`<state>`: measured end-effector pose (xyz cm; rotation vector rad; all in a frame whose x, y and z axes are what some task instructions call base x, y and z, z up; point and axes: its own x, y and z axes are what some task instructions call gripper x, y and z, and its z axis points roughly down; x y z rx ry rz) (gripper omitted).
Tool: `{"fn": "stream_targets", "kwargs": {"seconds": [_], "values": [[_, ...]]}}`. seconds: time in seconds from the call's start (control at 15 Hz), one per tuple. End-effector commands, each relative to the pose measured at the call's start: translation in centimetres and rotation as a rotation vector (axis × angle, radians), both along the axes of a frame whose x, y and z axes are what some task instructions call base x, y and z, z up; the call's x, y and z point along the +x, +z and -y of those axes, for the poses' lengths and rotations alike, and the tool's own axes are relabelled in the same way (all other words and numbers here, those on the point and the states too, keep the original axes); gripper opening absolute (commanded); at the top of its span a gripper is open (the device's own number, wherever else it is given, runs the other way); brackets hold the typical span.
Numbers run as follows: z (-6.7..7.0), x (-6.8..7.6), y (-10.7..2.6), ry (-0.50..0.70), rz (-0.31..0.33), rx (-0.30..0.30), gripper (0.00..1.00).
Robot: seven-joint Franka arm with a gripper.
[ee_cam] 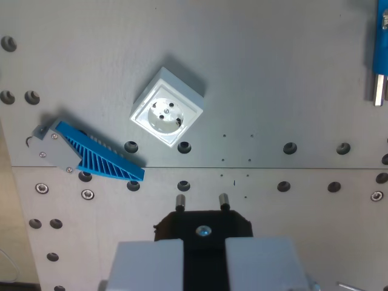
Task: Move above the white socket
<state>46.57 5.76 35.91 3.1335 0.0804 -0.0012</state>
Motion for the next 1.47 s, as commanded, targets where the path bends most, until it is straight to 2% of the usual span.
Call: {"fn": "stream_targets", "kwargs": {"seconds": [0.07,0.8,1.13,1.47], "values": [[0.0,0.0,0.0,0.0,0.0,0.0,0.0],[0.0,-0.2,-0.6,0.058,0.011,0.001,0.0],[-0.1,-0.5,-1.6,0.119,0.04,0.004,0.0],[-0.3,-0.9,-3.5,0.199,0.067,0.003,0.0]]}}
